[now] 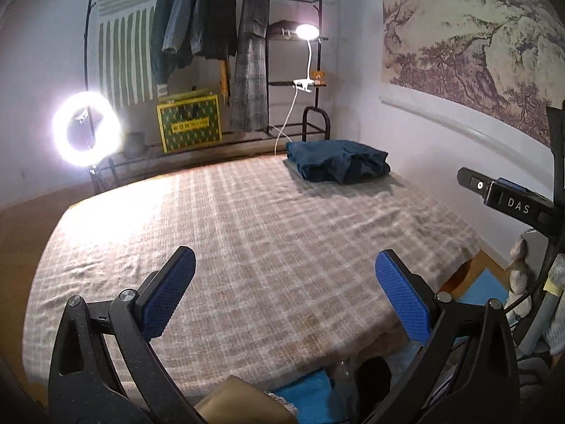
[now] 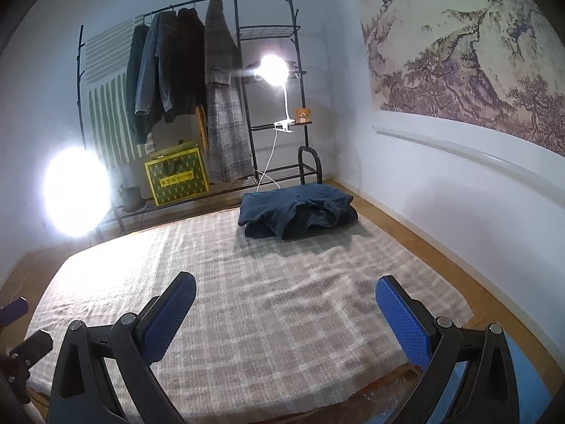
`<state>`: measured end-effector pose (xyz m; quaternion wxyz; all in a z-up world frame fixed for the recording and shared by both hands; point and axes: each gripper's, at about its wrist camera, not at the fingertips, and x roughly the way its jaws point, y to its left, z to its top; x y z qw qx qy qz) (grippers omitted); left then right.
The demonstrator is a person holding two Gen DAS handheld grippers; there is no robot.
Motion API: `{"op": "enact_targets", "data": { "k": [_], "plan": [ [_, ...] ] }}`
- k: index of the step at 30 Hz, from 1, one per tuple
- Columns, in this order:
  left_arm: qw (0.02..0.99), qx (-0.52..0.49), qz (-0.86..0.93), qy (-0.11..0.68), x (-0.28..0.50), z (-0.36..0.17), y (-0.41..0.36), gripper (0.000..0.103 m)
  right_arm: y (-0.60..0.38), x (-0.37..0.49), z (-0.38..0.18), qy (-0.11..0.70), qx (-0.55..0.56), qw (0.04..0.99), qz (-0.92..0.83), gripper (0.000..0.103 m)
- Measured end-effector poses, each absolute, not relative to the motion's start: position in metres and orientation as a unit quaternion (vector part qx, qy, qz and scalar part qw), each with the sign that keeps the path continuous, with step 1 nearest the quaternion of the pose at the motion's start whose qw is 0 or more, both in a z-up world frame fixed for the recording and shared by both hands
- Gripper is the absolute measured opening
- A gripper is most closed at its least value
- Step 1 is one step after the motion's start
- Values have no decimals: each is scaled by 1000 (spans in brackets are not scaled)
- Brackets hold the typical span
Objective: Fold large clothes
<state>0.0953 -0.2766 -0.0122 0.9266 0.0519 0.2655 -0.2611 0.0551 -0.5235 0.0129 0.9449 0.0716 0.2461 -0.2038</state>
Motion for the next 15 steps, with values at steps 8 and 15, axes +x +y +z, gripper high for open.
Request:
{"op": "enact_targets", "data": {
  "k": [8,15],
  "plan": [
    [931,34,-256,258,100,-4,-268,103,-532,53,10,251,90,941,-206,103],
    [933,31,-255,252,101,0,-264,103,-531,54,8,260,95,939,-206,103]
  ]
}}
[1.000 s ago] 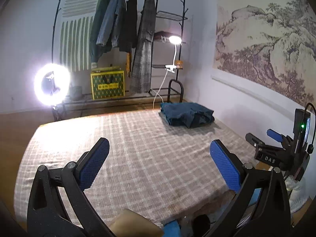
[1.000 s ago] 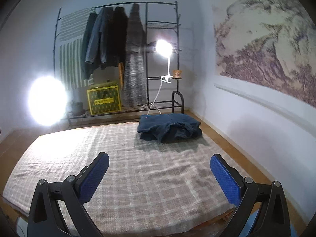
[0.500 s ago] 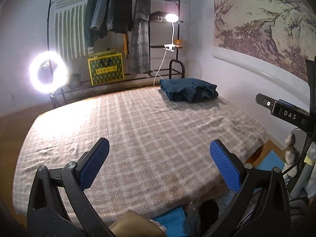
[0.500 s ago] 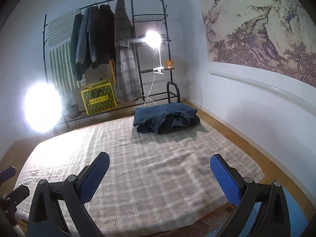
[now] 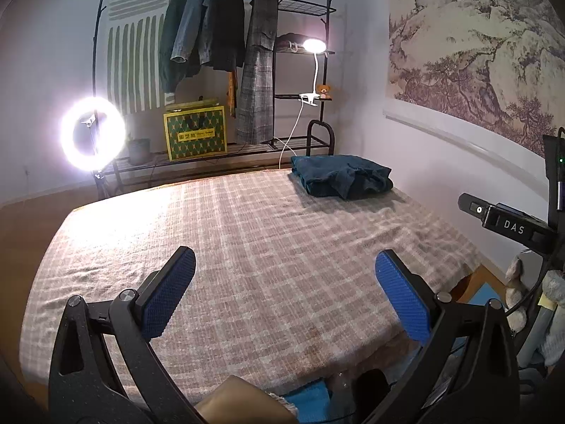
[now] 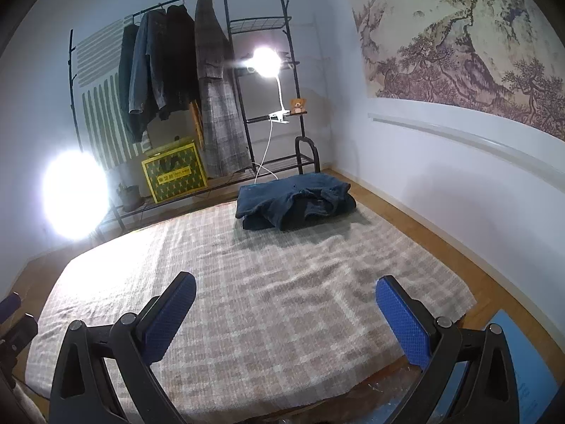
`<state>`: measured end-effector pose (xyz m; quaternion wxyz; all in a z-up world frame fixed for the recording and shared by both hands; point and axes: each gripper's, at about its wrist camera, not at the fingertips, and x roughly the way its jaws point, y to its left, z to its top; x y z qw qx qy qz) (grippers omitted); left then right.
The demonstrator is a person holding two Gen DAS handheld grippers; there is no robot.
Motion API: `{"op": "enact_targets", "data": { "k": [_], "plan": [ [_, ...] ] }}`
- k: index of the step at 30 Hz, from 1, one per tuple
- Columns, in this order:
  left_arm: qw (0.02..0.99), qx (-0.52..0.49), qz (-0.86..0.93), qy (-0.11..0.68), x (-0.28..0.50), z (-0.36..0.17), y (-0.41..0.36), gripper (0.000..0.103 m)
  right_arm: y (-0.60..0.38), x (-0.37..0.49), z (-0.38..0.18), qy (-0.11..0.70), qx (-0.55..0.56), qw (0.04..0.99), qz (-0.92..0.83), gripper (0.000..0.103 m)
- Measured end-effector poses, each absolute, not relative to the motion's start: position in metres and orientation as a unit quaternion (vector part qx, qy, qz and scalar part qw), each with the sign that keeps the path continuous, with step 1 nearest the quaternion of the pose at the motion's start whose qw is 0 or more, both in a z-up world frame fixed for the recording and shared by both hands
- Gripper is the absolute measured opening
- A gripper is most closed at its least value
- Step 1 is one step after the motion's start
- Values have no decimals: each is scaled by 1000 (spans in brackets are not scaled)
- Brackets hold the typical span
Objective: Fold large clothes
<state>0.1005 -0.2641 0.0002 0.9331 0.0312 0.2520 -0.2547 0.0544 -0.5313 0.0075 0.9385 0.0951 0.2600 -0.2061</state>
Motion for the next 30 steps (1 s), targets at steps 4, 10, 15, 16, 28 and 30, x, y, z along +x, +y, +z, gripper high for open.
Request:
{"op": "enact_targets", "data": {
  "k": [4,10,15,16,28,30],
  "plan": [
    [933,30,-254,252,100,1,-264,103,-529,55,7,263,94,938,-207,103],
    [934,29,-255,249,100,7,-262,103,-529,55,7,263,95,937,-207,103],
    [934,29,-255,250,101,7,-262,103,-529,55,7,265,99,937,-206,103],
    [934,29,-255,250,100,6,-262,103,-529,54,6,265,100,937,-206,103],
    [934,30,-254,249,98,7,-263,103,-532,54,5,265,104,936,-206,103],
    [935,29,-254,248,99,8,-263,103,-532,54,5,266,105,936,-206,103]
  ]
}}
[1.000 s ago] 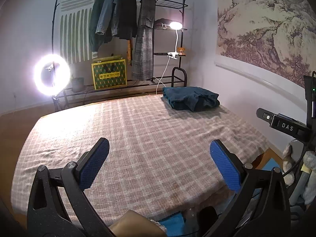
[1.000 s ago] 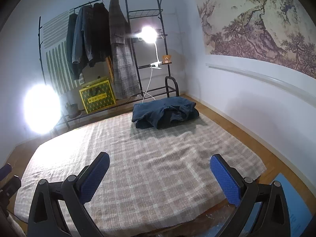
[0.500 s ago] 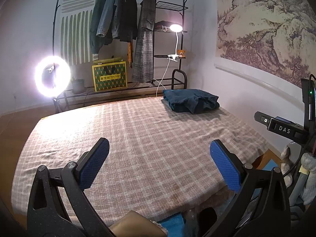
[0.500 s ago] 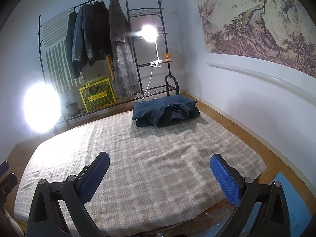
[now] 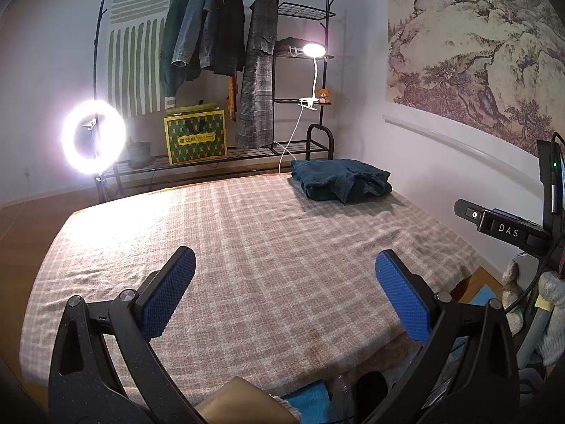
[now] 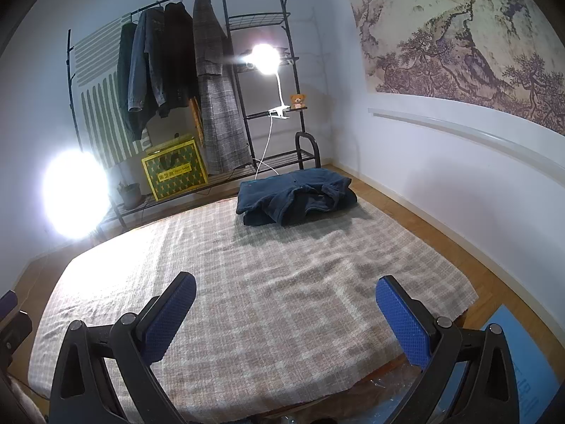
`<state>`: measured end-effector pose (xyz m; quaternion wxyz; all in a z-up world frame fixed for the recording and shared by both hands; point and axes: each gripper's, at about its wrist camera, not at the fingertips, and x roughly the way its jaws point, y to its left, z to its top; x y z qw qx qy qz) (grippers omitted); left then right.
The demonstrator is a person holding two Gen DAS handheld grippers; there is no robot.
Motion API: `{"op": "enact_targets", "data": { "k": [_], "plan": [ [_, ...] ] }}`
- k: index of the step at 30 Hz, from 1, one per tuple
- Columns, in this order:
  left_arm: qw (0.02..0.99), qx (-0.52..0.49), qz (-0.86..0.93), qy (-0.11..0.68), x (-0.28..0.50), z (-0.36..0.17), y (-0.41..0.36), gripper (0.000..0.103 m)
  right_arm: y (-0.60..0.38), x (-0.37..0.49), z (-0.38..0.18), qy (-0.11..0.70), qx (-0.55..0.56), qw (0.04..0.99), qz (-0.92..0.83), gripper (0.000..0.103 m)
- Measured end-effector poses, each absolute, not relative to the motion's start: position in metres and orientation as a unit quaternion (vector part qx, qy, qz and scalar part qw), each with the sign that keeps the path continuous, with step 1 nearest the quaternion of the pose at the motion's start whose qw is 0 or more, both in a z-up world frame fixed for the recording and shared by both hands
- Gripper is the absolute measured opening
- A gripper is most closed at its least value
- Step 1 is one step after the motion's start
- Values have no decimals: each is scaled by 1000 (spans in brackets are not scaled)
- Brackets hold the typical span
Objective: Fold large clothes
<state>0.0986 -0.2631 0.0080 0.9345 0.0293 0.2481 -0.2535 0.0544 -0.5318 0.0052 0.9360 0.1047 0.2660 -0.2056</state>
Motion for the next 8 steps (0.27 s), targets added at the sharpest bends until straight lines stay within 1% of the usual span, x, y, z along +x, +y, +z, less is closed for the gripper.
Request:
{"op": "enact_targets", "data": {
  "k": [8],
  "plan": [
    [937,30,-254,238,98,17,-259,103,-533,55,4,267,102,936,-206,103]
  ]
}}
